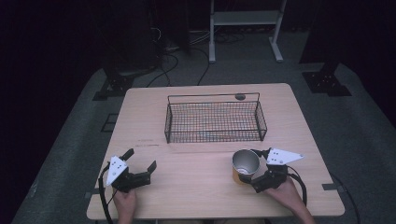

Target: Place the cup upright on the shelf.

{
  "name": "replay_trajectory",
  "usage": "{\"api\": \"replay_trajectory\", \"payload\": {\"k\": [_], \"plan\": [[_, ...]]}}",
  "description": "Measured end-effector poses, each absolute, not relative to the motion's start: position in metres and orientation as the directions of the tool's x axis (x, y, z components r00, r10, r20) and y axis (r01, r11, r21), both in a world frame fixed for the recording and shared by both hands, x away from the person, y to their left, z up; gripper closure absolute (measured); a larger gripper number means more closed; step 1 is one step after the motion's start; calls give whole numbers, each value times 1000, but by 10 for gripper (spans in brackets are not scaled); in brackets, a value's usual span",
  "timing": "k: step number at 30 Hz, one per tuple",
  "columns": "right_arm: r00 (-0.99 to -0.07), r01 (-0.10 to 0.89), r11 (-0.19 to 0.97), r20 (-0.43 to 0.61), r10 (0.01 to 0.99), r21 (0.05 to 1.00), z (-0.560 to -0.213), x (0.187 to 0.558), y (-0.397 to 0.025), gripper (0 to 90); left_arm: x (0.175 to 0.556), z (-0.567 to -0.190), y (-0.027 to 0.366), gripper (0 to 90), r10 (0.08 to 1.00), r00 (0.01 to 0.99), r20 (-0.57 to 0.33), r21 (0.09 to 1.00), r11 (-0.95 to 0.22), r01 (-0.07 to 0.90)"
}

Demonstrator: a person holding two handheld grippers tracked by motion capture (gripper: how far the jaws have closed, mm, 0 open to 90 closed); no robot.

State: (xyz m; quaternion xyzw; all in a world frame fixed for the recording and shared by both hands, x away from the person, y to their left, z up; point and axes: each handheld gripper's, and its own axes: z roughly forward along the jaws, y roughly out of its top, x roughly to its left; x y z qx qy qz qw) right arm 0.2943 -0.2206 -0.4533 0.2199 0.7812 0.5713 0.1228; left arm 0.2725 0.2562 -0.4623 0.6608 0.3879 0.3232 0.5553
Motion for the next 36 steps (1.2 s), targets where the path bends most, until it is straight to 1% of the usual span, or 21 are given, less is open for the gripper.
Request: {"api": "replay_trajectory", "payload": {"k": [8,10,11,13,15,27,35,36], "plan": [[-867,220,254,70,493,942,-455,298,-218,0,273,-462,256,0,872,489,-3,985,-82,154],[-868,221,252,72,490,942,-455,298,-218,17,273,-462,256,0,872,490,-3,985,-82,154],[-874,212,253,68,481,944,-455,298,-218,54,273,-462,256,0,872,490,-4,985,-82,154],[-873,208,256,61,484,944,-454,298,-218,59,273,-462,256,0,872,490,-4,985,-82,153],[-877,205,258,60,477,944,-454,298,-218,115,273,-462,256,0,872,490,-3,985,-83,153],[-873,202,284,40,487,937,-450,298,-216,119,273,-462,256,0,872,489,-2,985,-83,153],[-876,206,258,61,479,944,-440,301,-218,120,272,-462,256,0,872,490,-4,985,-81,152],[-876,219,259,72,477,941,-438,302,-219,120,273,-462,256,0,871,491,-3,985,-83,153]]}}
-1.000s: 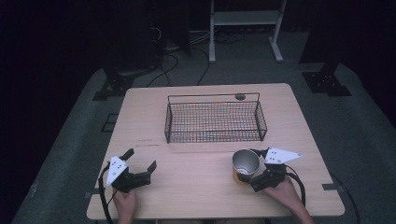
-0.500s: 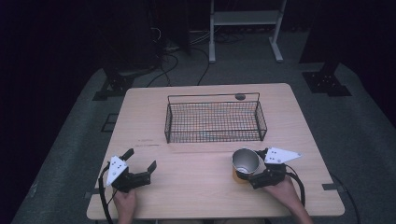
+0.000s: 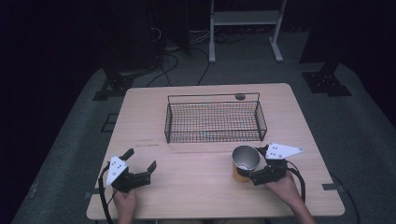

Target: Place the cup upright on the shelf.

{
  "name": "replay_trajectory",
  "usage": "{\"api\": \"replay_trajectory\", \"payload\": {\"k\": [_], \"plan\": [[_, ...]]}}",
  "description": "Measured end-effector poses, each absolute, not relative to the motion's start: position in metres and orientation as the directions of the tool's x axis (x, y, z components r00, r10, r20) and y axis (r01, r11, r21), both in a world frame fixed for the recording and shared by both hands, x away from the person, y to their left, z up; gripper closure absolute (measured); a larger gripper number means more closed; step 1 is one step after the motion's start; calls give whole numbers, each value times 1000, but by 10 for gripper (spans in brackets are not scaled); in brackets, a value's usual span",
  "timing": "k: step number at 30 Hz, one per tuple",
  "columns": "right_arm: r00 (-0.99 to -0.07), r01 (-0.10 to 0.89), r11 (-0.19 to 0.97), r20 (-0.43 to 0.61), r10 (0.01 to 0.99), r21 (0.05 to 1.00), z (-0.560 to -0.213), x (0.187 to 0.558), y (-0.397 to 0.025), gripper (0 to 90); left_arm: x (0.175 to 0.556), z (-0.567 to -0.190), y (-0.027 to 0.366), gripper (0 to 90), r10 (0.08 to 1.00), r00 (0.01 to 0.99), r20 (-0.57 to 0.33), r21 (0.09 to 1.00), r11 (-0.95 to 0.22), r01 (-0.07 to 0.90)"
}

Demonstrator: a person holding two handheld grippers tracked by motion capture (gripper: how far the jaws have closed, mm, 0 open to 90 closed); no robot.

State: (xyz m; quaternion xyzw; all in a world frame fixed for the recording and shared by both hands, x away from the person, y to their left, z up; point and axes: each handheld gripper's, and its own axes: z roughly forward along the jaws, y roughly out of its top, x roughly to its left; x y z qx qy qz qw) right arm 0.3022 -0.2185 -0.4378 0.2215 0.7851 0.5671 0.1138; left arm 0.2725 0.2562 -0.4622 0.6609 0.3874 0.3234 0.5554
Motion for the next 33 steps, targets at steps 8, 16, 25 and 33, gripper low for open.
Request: {"api": "replay_trajectory", "payload": {"k": [8,16,25,33], "plan": [[-883,229,247,94,460,942,-424,308,-221,120,273,-462,256,0,872,490,-4,985,-82,153],[-887,230,229,107,449,946,-408,317,-223,120,272,-462,256,0,872,490,-3,985,-83,154],[-890,234,198,127,438,952,-386,331,-227,121,272,-462,256,0,872,490,-2,985,-83,153],[-894,225,207,117,432,952,-372,338,-224,121,272,-462,256,0,872,490,-3,985,-83,154]]}}
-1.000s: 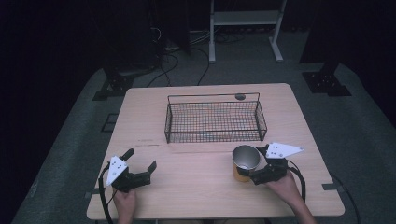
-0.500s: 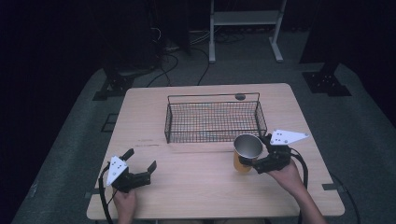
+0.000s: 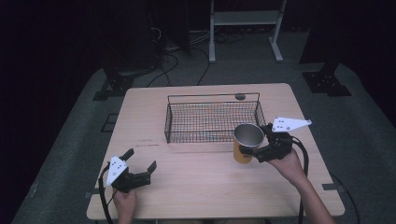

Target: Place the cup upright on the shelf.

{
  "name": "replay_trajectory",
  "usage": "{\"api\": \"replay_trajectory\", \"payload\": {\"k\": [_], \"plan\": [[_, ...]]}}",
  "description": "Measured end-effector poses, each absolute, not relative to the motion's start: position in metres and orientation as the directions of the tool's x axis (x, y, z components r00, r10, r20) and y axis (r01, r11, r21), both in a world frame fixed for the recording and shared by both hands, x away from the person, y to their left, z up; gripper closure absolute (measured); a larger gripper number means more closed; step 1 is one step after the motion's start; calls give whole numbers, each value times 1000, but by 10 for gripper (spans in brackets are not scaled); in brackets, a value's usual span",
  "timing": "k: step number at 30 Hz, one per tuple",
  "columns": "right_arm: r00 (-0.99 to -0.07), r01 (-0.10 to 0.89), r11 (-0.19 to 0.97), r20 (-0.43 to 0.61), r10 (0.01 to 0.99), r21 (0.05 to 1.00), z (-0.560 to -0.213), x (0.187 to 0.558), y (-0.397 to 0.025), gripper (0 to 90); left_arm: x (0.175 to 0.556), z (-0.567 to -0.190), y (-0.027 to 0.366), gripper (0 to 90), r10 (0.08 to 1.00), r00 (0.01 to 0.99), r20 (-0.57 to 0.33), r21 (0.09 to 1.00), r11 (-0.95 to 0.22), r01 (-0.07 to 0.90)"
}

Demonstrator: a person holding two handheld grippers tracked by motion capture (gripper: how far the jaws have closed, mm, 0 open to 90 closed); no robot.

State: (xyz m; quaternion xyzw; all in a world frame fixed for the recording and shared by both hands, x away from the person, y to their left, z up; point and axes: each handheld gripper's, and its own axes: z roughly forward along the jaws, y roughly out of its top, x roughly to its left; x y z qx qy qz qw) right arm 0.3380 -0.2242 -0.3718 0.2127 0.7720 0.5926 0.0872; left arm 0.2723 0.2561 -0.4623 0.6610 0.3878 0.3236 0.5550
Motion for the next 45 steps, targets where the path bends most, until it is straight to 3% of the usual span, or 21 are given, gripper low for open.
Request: {"api": "replay_trajectory", "payload": {"k": [26,45], "plan": [[-905,220,250,101,413,943,-332,370,-202,120,272,-462,256,0,871,491,-3,984,-84,155],[-891,266,242,142,431,933,-323,407,-190,120,272,-462,256,0,870,494,-5,984,-83,155]]}}
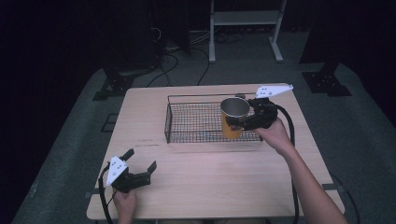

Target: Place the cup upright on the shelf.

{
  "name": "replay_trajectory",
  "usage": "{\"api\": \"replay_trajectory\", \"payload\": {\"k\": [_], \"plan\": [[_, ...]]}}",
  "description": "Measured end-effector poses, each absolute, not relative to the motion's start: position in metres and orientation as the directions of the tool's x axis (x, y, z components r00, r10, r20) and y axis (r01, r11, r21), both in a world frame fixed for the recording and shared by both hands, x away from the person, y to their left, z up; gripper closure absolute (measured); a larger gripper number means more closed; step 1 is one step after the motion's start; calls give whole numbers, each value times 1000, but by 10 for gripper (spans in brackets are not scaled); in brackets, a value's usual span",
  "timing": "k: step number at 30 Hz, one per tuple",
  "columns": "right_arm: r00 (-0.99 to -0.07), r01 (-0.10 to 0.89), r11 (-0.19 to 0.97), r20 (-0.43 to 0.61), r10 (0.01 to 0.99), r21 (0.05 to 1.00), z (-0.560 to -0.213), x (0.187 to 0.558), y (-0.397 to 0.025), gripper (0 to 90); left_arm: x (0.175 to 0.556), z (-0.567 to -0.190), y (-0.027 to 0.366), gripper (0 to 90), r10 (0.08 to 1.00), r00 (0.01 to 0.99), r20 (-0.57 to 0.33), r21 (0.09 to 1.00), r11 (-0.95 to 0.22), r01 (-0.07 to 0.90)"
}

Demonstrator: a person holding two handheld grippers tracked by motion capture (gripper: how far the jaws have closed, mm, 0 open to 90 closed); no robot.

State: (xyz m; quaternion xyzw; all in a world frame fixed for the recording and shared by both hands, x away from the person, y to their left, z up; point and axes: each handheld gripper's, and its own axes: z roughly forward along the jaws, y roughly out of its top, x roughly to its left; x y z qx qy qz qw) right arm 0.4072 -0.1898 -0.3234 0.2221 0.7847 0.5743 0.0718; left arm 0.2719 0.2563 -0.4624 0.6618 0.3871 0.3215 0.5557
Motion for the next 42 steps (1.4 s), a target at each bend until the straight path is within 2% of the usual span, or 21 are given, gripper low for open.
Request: {"api": "replay_trajectory", "payload": {"k": [25,34,42], "plan": [[-882,282,278,135,451,918,-311,447,-166,121,272,-462,256,0,867,498,-11,985,-76,154],[-875,286,245,149,460,926,-304,460,-160,120,272,-462,257,0,866,499,-11,985,-77,154],[-867,317,250,173,467,915,-321,469,-154,120,272,-462,257,0,866,500,-12,985,-75,154]]}}
